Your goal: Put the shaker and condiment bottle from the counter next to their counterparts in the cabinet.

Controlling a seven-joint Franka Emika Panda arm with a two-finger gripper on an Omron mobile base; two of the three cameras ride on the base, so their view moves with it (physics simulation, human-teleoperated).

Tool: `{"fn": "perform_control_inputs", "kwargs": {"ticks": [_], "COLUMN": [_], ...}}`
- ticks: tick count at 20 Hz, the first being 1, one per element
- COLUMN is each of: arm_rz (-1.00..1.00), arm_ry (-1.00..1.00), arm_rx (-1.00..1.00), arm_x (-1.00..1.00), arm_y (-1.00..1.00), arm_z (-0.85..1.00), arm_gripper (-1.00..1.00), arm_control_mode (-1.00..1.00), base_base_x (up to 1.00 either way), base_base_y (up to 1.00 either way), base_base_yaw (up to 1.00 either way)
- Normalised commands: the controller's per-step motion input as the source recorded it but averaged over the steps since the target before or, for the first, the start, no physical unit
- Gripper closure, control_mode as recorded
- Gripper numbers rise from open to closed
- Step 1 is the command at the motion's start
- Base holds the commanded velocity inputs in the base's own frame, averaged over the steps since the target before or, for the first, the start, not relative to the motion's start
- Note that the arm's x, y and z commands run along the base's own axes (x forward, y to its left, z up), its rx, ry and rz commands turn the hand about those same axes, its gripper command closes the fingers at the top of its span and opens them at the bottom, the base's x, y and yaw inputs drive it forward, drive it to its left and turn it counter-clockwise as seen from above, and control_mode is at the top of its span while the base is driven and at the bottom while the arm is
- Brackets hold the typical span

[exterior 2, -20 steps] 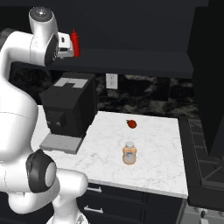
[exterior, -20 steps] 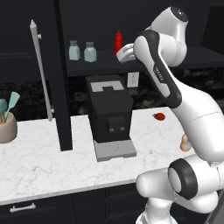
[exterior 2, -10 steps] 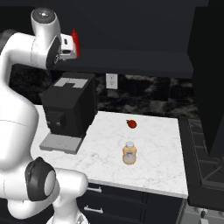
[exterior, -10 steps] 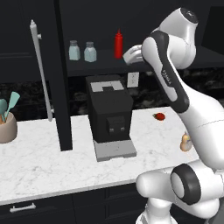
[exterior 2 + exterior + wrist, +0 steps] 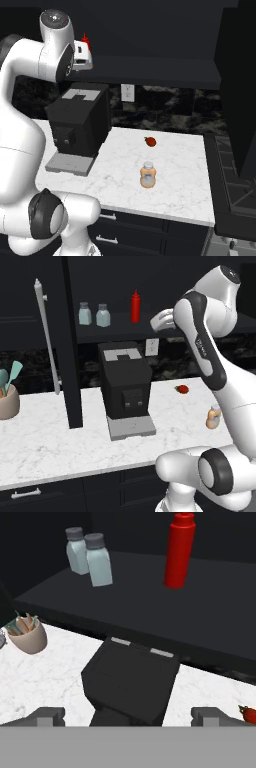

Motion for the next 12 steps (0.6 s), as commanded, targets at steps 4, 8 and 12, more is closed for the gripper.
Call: {"fn": "perform_control_inputs", "kwargs": {"ticks": [4,8,12], "arm_rz": [0.00,0.00,0.00], "arm_ry": [0.00,0.00,0.00], "arm_rx": [0.00,0.00,0.00], "arm_x": [-0.21,-0.19,-0.18], "arm_y": [-0.26,-0.29,-0.33], "arm_z": [0.00,0.00,0.00], "arm_gripper": [-1.00,-1.00,-1.00], "arm_control_mode": [-1.00,-1.00,-1.00], "base_base_x": [0.00,0.00,0.00], "base_base_y": [0.00,0.00,0.00], "base_base_yaw": [0.00,0.00,0.00]}}
